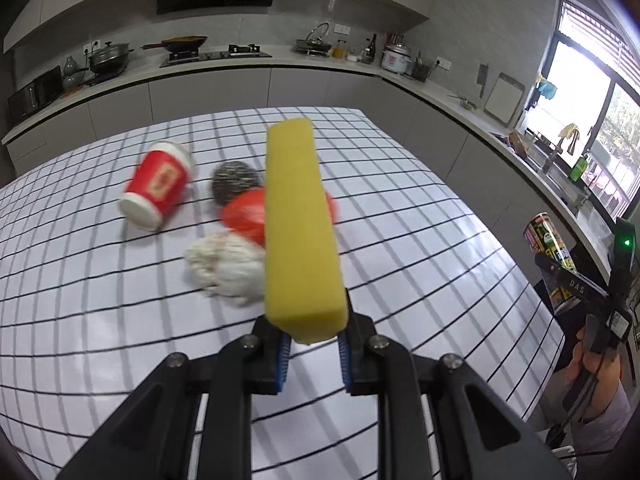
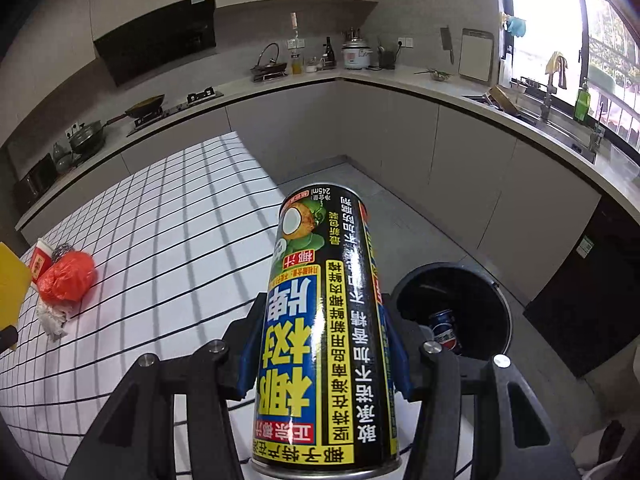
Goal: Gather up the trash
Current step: 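Carry the sponge and can to the black bin and release both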
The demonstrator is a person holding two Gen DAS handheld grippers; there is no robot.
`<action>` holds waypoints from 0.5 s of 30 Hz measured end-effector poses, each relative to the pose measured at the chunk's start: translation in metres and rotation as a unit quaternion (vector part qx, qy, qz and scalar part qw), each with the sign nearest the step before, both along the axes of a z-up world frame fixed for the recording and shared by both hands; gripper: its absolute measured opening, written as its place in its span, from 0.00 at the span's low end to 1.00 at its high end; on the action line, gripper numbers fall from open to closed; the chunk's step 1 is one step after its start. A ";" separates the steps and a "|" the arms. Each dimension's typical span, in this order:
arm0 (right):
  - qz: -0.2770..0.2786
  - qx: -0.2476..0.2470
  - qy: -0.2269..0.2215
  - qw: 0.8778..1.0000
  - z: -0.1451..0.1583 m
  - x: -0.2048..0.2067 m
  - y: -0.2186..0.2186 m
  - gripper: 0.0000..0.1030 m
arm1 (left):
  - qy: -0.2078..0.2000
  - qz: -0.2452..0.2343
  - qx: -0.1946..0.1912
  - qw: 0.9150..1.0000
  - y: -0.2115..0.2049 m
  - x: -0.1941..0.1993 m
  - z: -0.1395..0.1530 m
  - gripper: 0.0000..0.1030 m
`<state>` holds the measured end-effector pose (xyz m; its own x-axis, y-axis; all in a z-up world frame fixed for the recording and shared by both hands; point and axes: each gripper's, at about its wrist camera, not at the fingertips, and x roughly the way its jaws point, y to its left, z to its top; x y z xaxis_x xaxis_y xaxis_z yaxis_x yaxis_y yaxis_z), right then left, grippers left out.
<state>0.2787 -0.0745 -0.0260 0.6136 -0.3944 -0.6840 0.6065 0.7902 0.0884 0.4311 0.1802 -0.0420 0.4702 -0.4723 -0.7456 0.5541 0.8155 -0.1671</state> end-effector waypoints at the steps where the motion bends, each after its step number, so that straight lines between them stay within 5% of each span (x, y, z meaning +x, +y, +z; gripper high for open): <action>1: 0.003 0.001 -0.002 1.000 -0.001 -0.004 -0.014 0.53 | -0.003 0.002 0.002 1.000 -0.016 -0.006 0.000 0.21; 8: 0.040 0.022 0.002 0.999 -0.027 -0.046 -0.161 0.53 | 0.006 0.011 -0.006 1.000 -0.155 -0.063 -0.013 0.21; 15: 0.073 0.049 0.050 0.995 -0.065 -0.073 -0.259 0.53 | 0.051 -0.060 -0.010 0.997 -0.304 -0.099 -0.031 0.21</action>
